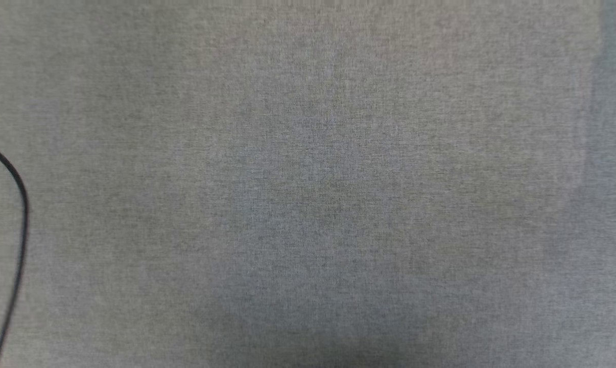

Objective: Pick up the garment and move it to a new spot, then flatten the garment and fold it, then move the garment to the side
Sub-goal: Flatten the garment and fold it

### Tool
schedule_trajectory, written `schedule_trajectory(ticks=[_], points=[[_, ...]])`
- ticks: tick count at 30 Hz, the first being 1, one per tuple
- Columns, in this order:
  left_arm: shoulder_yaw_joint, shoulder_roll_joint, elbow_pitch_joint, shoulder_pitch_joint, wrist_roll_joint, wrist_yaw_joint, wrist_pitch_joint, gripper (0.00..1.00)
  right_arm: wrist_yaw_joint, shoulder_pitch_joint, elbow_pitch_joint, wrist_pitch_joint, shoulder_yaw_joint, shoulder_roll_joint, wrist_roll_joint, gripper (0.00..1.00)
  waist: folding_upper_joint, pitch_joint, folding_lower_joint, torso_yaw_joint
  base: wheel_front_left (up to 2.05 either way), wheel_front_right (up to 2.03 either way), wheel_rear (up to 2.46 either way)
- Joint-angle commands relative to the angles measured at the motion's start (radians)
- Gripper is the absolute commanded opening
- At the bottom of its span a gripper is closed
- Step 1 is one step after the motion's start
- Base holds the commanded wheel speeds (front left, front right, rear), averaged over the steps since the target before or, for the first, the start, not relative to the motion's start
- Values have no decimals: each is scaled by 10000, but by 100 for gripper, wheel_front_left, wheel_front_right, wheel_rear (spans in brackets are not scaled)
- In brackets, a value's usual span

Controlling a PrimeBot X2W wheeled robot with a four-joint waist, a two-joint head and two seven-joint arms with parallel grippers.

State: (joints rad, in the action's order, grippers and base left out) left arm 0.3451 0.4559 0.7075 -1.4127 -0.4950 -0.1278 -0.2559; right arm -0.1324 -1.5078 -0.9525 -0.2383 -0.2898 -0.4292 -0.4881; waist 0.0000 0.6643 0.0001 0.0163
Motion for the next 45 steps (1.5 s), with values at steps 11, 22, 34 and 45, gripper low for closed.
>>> schedule_trajectory(ticks=[11,22,34,45], points=[[691,-47,-472,4949,-920,-27,-57,0,17,4793,1179,-14,-1120,-1147,-2448,0,0,-2728,-1,130,0,0,0],[1531,61,-573,8419,-1770,-28,180,0,17,8403,2304,293,-2098,-2001,-3748,0,0,-4612,-1,128,0,0,0],[1987,609,-1146,10733,-2472,-16,1190,0,17,11120,3326,1739,-2894,-2769,-4408,0,0,-6127,-1,104,0,0,0],[2274,1449,-3138,12849,-3435,256,2919,0,17,13445,5127,3773,-2656,-3459,-5360,0,0,-6907,-1,84,0,0,0]])
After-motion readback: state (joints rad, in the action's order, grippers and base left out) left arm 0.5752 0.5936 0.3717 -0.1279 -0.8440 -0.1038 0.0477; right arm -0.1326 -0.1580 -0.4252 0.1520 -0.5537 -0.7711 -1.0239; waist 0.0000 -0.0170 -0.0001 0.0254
